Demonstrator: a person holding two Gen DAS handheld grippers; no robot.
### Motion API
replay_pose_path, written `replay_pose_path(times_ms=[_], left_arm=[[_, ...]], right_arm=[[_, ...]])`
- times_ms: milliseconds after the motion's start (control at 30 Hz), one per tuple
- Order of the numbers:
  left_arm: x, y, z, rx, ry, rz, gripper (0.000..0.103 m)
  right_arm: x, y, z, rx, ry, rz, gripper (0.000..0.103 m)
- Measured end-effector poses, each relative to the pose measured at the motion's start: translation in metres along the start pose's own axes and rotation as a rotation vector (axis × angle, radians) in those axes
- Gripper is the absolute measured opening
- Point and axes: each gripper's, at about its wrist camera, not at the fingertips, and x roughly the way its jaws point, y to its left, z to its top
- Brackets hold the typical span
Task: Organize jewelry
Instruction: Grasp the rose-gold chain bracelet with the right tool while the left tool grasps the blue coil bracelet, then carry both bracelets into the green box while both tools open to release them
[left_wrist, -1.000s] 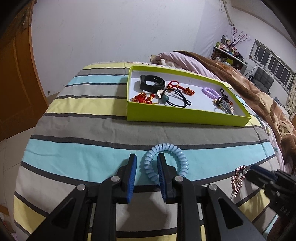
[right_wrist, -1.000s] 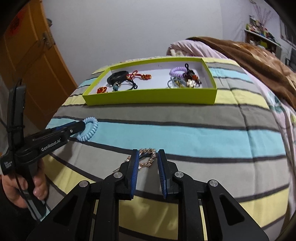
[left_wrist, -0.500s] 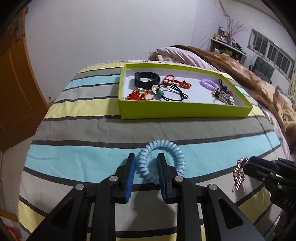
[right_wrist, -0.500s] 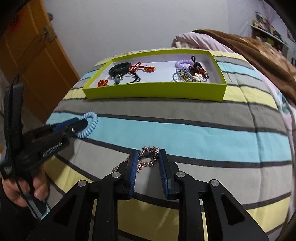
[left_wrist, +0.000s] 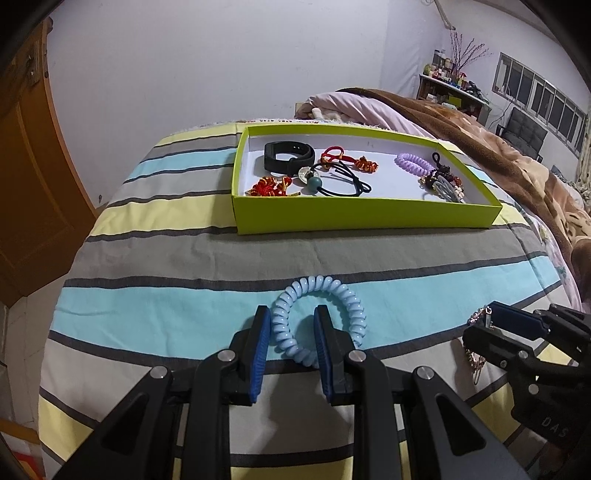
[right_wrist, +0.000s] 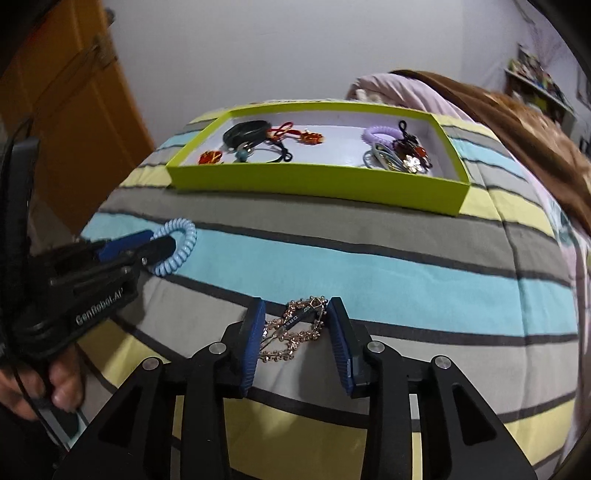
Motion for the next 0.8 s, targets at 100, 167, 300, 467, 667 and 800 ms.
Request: replay_pose_path(times_ms=[100,167,300,467,667,800], left_arm=[[-0.002,0.001,-0.002,-0.001,0.000,-0.008,0.024],[-0.003,0.002,-0.002,-0.005,-0.001,-0.015,0.024],[-0.005,0.004,-0.004,-0.013,-0.003,-0.030,0.011],[-0.009,0.003,-0.007,-0.005,-0.009,-0.063,0.010],[-0.020,-0.002,-0.013,0.006,-0.030,-0.092,0.009],[-0.032,-0.006,-0.018,0.007,-0.042,-0.107,0.009]], right_arm=[[0.000,-0.006,0.001,-0.020,0.008,0.035,0.035],[-0.001,-0.008,0.000,-0.033,0.003,0.058,0.035],[-0.006,-0.013,-0.002,-0.017,-0.015,0.085,0.035],[-0.016,-0.015,-0.004,-0.009,-0.046,0.090,0.035],[-0.031,-0.015,-0.006,-0.007,-0.083,0.091,0.035],[-0.043,-0.018,-0.005,-0.006,-0.110,0.085,0.035]])
